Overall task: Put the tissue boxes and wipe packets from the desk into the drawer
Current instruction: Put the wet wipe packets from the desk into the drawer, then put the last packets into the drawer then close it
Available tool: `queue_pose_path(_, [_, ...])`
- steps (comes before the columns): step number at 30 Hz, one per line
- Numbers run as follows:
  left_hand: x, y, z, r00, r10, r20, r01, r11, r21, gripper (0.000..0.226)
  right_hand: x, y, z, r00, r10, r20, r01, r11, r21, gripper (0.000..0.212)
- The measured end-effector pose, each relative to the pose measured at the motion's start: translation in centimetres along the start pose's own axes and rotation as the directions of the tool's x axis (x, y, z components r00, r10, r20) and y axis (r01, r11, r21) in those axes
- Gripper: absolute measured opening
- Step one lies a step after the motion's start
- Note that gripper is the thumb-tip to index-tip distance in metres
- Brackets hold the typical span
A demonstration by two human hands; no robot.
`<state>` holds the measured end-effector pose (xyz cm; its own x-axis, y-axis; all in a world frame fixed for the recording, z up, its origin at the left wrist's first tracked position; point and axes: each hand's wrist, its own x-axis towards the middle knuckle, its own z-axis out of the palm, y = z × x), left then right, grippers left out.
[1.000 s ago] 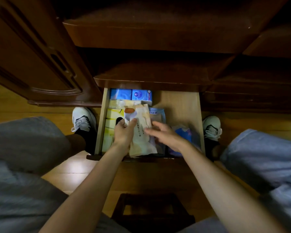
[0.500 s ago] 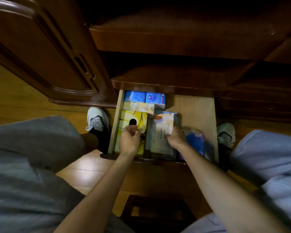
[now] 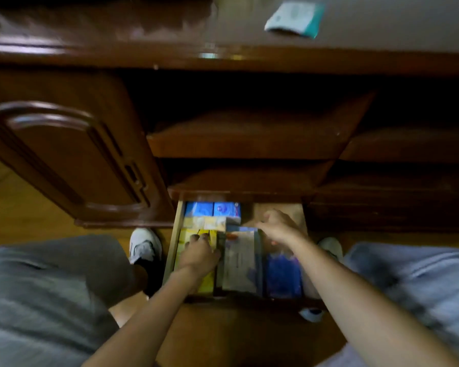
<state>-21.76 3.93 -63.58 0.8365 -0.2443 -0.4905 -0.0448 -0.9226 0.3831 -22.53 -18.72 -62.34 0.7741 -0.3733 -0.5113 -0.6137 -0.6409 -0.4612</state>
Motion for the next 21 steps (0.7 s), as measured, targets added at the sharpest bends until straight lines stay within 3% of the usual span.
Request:
queue_pose_path(3, [-2.0,3.4,-7.0,0.971,0.164,-0.176,-0.164,0.986,0.015,0.049,-3.7,-2.5,-7.2,0.976,-0.21,0.05,0.199,0.965,0.17,0.042])
queue_pose_path(6, [-5.1,7.6,-14.9,0.834,0.338,-0.436,-0.344,0.937,0.068,0.032,-8.7,-5.7,-14.3,0.874,-0.475,-0.103,0.486,0.847,0.214,0.026])
queue_pose_path(10, [-8.4,13.8,-24.6,0.558,0.448,-0.698,-0.499,0.853,0.149,0.018,-12.6,-10.6,-22.6,0.61,-0.599,-0.519,0.738,0.669,0.095,0.011])
queue_pose_path(12, [-8.7,16.6,-28.3,0.476,0.457,-0.751,-0.544,0.824,0.157,0.017,-12.7,-12.7,-26.2,0.45,-0.586,-0.674,0.722,0.683,-0.113,0.014])
queue_pose_path(13, [-8.5,17.9,-29.7,0.462,0.455,-0.761,-0.554,0.818,0.154,0.018,-12.2,-13.6,-27.7,0.409,-0.595,-0.692,0.683,0.702,-0.2,0.022])
queue_pose_path(14, [-8.0,18.9,-30.9,0.46,0.455,-0.762,-0.556,0.817,0.152,0.019,-11.3,-14.3,-28.8,0.42,-0.613,-0.67,0.643,0.721,-0.257,0.034])
queue_pose_path(17, [-5.2,21.1,-33.2,0.491,0.48,-0.727,-0.541,0.822,0.177,0.023,-8.2,-16.0,-30.3,0.605,-0.624,-0.495,0.514,0.781,-0.355,0.06])
queue_pose_path(21, [0.1,22.6,-35.4,0.535,0.518,-0.668,-0.512,0.827,0.232,0.031,-4.0,-18.7,-31.3,0.718,-0.586,-0.375,0.369,0.777,-0.509,0.072])
